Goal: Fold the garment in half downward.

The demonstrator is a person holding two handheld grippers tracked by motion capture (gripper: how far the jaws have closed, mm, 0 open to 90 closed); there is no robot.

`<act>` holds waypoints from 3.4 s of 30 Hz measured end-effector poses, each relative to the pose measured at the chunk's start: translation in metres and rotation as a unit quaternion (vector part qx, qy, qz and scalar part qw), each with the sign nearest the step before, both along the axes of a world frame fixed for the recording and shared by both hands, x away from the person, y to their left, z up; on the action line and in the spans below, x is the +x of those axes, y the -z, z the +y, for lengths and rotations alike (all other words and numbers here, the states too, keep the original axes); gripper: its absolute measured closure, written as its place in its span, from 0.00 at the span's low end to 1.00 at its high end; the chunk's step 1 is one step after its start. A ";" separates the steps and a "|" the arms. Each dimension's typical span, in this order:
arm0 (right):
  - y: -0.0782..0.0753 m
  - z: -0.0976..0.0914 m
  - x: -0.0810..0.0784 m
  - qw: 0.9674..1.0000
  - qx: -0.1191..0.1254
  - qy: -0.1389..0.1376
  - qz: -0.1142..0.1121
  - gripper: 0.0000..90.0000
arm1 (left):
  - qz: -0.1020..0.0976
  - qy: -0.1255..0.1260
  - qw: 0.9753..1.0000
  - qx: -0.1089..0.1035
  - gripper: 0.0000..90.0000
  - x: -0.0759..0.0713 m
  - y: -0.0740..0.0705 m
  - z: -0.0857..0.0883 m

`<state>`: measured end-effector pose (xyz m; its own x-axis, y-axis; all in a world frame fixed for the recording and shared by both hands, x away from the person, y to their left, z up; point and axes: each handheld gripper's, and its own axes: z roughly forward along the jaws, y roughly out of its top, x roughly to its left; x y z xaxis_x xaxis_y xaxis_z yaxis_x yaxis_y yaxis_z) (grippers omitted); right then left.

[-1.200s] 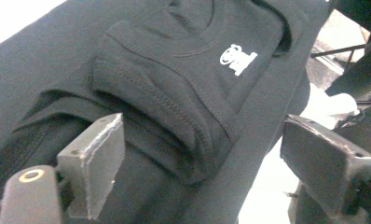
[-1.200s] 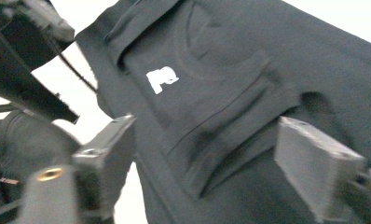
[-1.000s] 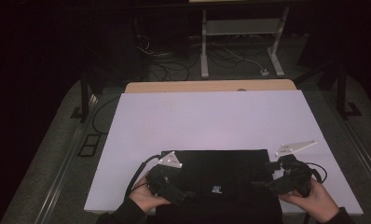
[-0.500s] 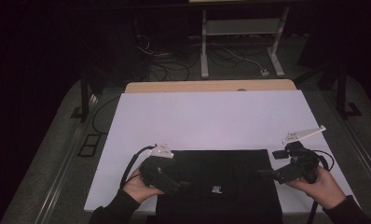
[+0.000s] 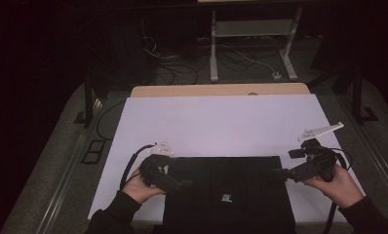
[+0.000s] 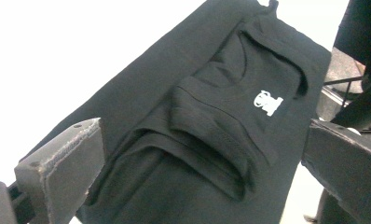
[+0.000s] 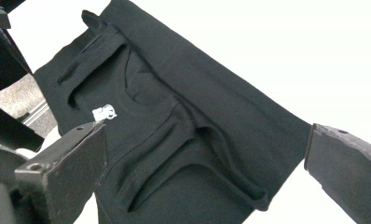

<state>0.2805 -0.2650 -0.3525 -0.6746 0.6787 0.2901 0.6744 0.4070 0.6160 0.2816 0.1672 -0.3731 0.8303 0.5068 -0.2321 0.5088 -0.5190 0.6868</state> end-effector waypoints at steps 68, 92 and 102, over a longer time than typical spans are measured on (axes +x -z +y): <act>0.064 -0.017 0.066 0.999 0.015 0.032 0.002 0.00 | 0.057 -0.040 0.998 -0.005 0.00 0.081 0.047 0.040; 0.081 -0.022 0.068 1.000 -0.013 0.015 0.009 0.34 | 0.049 -0.037 0.997 0.037 0.20 0.084 0.063 0.044; 0.083 -0.024 0.069 0.999 -0.019 0.028 0.012 0.43 | 0.032 -0.044 0.998 0.044 0.37 0.082 0.064 0.039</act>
